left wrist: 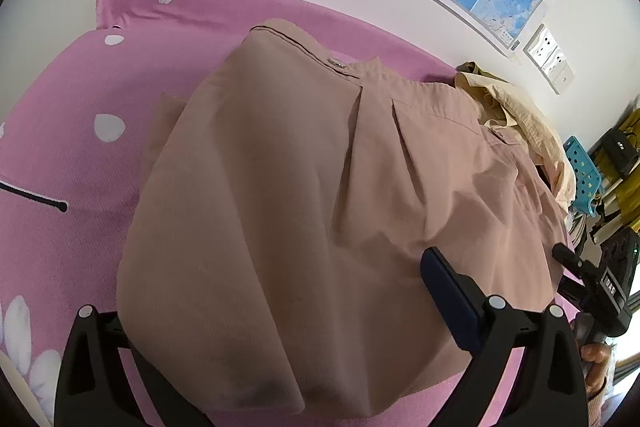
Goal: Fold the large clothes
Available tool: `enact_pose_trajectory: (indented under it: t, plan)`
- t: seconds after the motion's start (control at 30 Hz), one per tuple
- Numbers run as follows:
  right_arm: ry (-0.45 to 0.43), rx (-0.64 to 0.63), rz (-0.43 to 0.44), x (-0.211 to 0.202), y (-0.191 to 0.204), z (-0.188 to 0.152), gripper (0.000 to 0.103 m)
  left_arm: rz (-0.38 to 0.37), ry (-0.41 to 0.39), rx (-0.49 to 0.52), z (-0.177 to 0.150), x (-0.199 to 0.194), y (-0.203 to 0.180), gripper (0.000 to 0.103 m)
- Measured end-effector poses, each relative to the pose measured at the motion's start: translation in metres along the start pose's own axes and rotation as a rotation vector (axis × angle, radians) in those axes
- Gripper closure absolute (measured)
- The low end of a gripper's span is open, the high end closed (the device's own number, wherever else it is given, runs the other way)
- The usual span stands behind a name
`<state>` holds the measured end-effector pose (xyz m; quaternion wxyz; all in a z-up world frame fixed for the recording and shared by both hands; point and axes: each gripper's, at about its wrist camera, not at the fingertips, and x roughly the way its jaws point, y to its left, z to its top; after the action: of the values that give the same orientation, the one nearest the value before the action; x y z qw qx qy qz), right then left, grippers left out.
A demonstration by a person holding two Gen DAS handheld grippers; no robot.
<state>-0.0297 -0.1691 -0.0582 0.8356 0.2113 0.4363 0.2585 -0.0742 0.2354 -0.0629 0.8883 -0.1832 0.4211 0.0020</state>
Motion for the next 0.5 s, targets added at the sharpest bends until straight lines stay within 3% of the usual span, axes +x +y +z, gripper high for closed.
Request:
enact_pose_trajectory:
  t: [0.2, 0.3, 0.4, 0.5]
  plan:
    - [0.031, 0.07, 0.011, -0.027, -0.014, -0.017, 0.022, 0.002, 0.003, 0.008, 0.002, 0.001, -0.001, 0.007]
    - [0.079, 0.042, 0.048, -0.024, -0.007, -0.023, 0.022, 0.0, 0.004, 0.014, 0.002, 0.001, -0.001, 0.007]
    - [0.073, -0.002, 0.04, -0.016, 0.002, -0.021, 0.022, -0.004, 0.003, 0.016, 0.002, 0.0, 0.0, 0.007]
    - [0.01, 0.012, 0.05, -0.005, 0.001, -0.013, 0.022, -0.006, -0.001, 0.021, 0.001, 0.0, 0.0, 0.007]
